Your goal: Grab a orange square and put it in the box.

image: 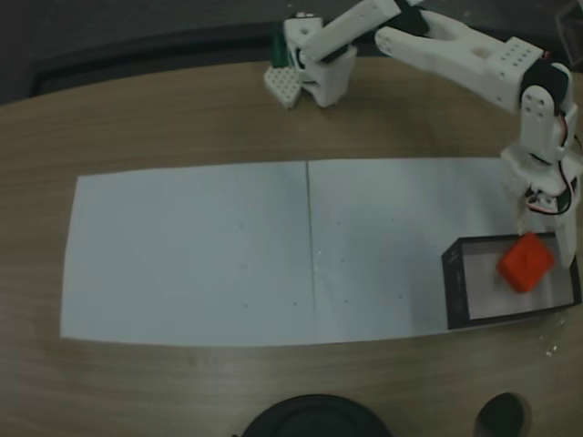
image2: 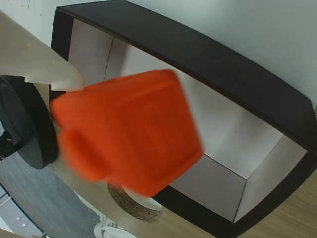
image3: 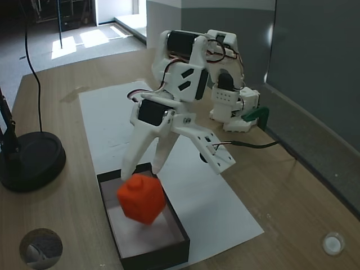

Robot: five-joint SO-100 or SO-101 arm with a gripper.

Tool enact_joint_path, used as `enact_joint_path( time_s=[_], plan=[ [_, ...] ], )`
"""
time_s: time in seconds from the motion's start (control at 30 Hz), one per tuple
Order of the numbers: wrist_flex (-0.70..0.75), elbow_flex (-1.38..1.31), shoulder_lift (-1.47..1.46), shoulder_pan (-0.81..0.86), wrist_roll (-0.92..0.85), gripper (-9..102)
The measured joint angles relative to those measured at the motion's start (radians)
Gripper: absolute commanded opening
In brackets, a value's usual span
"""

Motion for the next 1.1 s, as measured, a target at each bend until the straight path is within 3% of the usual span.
enact_joint_path(
  time_s=[0.1,0.27,0.53,0.73,0.9,1.1],
  plan=[
    [0.000,-0.002,0.000,0.021,0.000,27],
    [0.021,-0.002,0.025,0.083,-0.002,-1],
    [0.258,-0.130,0.383,0.347,-0.061,0],
    [0.278,-0.150,0.824,0.657,-0.072,0],
    [0.284,0.046,1.264,0.767,-0.117,0],
    [0.262,0.403,1.782,0.770,-0.124,0]
  ],
)
